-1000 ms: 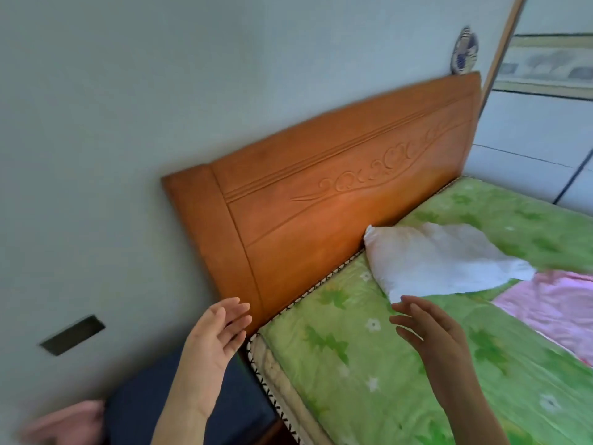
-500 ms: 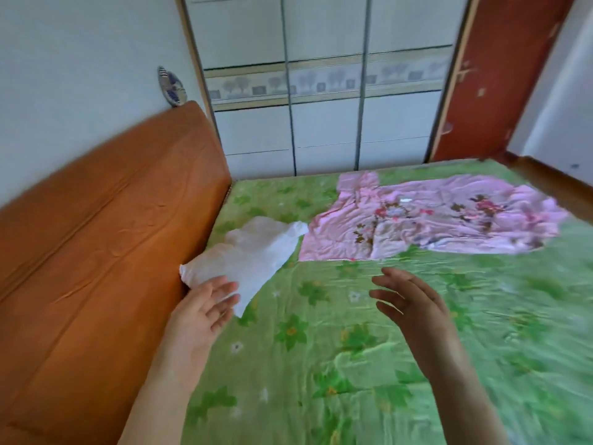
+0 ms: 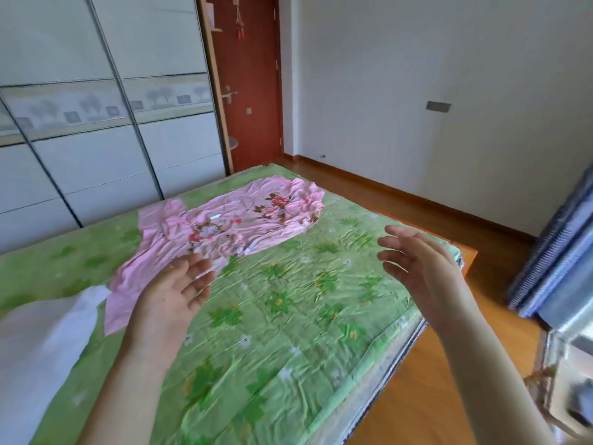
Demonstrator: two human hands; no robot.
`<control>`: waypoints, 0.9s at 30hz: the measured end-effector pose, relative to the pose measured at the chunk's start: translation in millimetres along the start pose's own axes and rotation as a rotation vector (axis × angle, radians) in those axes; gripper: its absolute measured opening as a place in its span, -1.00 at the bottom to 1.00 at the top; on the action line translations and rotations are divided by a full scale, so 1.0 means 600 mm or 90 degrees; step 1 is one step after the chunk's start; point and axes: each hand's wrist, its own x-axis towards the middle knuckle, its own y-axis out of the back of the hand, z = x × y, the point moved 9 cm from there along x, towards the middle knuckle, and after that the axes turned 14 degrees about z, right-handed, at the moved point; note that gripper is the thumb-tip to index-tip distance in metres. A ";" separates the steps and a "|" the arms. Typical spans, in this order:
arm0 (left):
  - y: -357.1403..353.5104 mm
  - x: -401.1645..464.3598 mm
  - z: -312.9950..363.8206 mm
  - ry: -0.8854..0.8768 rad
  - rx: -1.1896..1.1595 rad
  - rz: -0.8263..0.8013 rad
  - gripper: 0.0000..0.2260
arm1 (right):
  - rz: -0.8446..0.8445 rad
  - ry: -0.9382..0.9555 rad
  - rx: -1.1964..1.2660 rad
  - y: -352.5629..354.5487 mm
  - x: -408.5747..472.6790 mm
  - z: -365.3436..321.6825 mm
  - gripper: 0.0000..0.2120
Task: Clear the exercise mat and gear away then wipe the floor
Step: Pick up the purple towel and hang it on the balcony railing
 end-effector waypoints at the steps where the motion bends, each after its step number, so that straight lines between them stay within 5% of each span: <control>1: -0.033 0.009 -0.021 0.008 0.008 -0.006 -0.84 | 0.016 0.006 0.001 0.029 0.014 -0.009 -0.82; 13: -0.505 0.018 -0.279 0.133 0.023 -0.213 -0.83 | 0.201 0.054 -0.038 0.359 0.187 -0.113 -0.82; 24: -0.791 0.069 -0.406 0.185 0.067 -0.319 -0.82 | 0.351 0.083 -0.007 0.537 0.292 -0.175 -0.88; 27: -0.855 0.099 -0.445 0.200 0.072 -0.331 -0.81 | 0.404 0.110 0.006 0.566 0.332 -0.183 -0.73</control>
